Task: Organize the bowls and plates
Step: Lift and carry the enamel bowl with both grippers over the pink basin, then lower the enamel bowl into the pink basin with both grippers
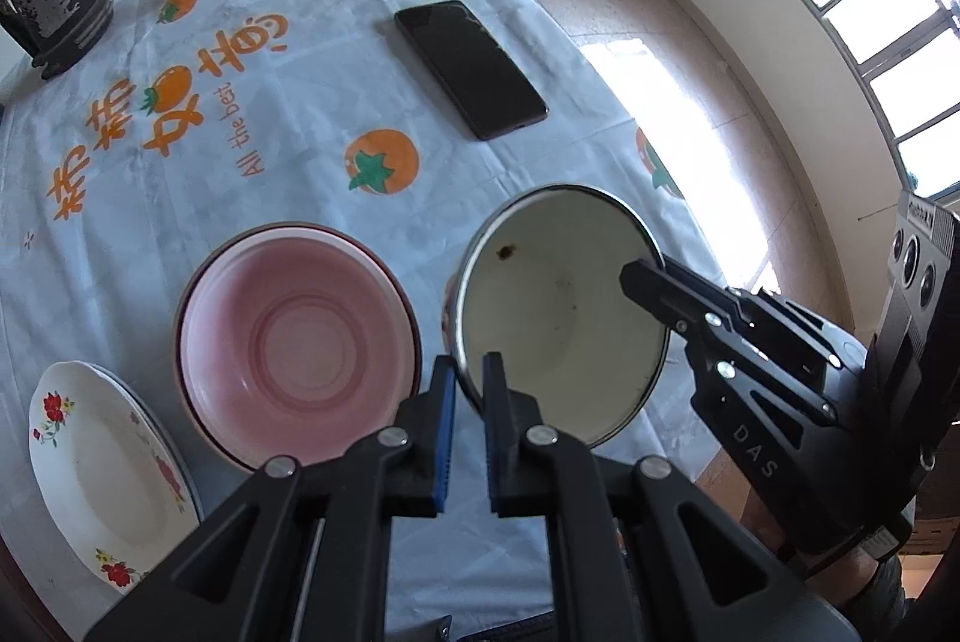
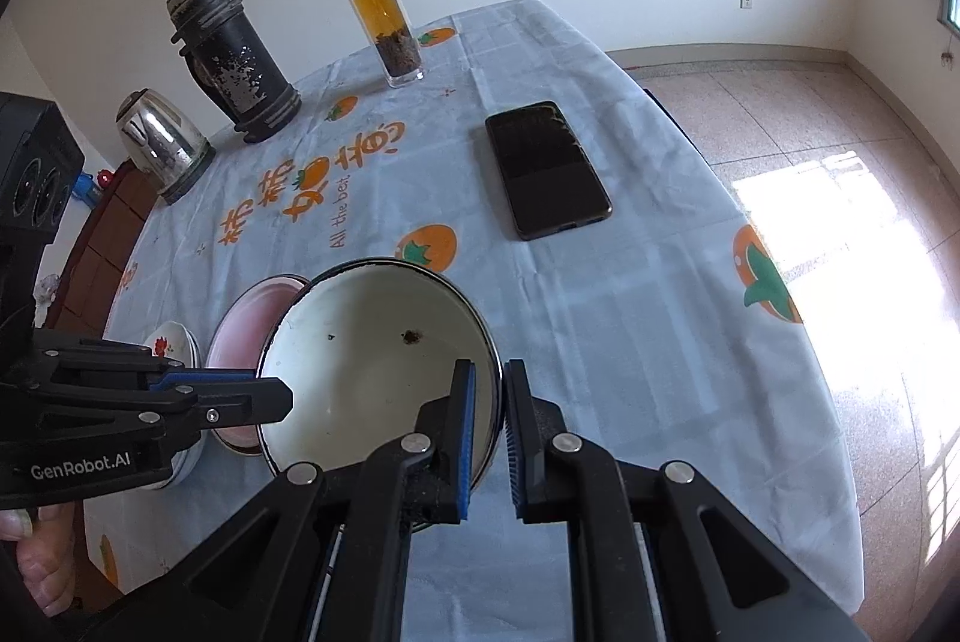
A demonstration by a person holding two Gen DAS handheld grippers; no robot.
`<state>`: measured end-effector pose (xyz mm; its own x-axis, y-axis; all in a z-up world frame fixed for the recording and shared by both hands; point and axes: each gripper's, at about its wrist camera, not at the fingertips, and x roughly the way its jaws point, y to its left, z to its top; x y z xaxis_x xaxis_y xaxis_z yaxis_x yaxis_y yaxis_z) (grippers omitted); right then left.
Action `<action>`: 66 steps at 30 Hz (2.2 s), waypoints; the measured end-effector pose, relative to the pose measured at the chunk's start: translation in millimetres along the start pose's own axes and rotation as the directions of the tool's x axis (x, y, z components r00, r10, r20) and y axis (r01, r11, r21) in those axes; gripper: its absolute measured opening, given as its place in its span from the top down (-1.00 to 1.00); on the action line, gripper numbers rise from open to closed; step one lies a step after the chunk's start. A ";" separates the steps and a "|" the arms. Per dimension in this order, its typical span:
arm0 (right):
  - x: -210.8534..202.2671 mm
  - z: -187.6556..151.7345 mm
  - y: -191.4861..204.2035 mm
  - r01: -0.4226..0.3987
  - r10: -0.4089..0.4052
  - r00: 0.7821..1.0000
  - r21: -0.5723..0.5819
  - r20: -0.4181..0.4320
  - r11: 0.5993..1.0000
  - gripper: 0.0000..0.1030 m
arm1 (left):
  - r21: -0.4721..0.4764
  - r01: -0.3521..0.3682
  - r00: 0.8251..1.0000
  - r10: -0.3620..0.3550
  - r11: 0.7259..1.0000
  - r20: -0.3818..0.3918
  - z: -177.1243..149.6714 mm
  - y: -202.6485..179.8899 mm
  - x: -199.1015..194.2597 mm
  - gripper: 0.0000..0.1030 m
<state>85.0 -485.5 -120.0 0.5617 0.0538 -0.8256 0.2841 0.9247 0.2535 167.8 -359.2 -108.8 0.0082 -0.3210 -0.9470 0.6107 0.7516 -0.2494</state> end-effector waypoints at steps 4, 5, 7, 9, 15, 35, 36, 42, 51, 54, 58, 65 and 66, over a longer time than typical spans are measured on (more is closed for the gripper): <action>-5.6 6.5 10.3 -0.008 0.008 1.000 -0.028 0.012 1.000 0.80 | -0.019 0.002 1.000 -0.001 1.000 0.024 -0.4 6.2 -10.1 0.90; -6.7 8.0 13.1 -0.011 0.011 1.000 -0.036 0.015 0.999 0.80 | -0.028 0.002 1.000 -0.001 1.000 0.031 -0.4 8.2 -11.8 0.90; -8.3 10.3 18.8 -0.015 0.016 1.000 -0.051 0.019 0.999 0.80 | -0.042 0.002 0.999 0.000 0.999 0.039 -2.1 12.8 -15.4 0.90; -9.2 12.6 25.7 -0.018 0.019 1.000 -0.070 0.022 0.997 0.80 | -0.058 -0.001 0.999 0.004 0.998 0.049 -4.2 18.2 -19.3 0.90; -7.4 19.7 47.0 -0.043 0.046 0.999 -0.118 0.023 0.992 0.80 | -0.109 -0.006 0.997 0.014 0.994 0.071 -11.2 37.3 -29.9 0.90; 20.8 26.7 99.7 -0.108 0.103 0.994 -0.225 -0.035 0.968 0.80 | -0.238 -0.027 0.994 0.051 0.971 0.096 -29.9 90.3 -42.8 0.91; 21.8 26.1 100.4 -0.109 0.103 0.994 -0.226 -0.038 0.968 0.80 | -0.241 -0.027 0.994 0.051 0.970 0.095 -30.4 91.9 -42.1 0.91; 28.9 24.2 103.3 -0.111 0.100 0.993 -0.232 -0.057 0.966 0.80 | -0.253 -0.025 0.995 0.050 0.967 0.089 -31.1 96.7 -39.1 0.91; 38.7 25.8 105.7 -0.108 0.092 0.993 -0.245 -0.075 0.963 0.80 | -0.267 -0.024 0.996 0.047 0.963 0.080 -30.7 101.7 -34.1 0.91; 40.8 26.4 105.6 -0.113 0.095 0.992 -0.249 -0.081 0.962 0.80 | -0.274 -0.026 0.996 0.048 0.961 0.076 -30.8 104.5 -32.3 0.91; 43.2 26.3 108.8 -0.119 0.099 0.991 -0.257 -0.089 0.959 0.80 | -0.289 -0.029 0.997 0.050 0.957 0.065 -31.4 109.3 -28.4 0.91; 48.7 27.6 111.9 -0.128 0.102 0.989 -0.269 -0.108 0.955 0.80 | -0.308 -0.030 0.998 0.047 0.951 0.049 -33.8 114.4 -20.8 0.91; 49.5 27.6 112.2 -0.129 0.102 0.989 -0.270 -0.110 0.954 0.80 | -0.310 -0.029 0.998 0.046 0.950 0.046 -34.1 115.0 -19.6 0.91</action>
<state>166.1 -389.5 -118.5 0.4985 0.1892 -0.8460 -0.0107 0.9772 0.2122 210.9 -246.8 -125.8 0.0730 -0.3124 -0.9471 0.3341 0.9025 -0.2719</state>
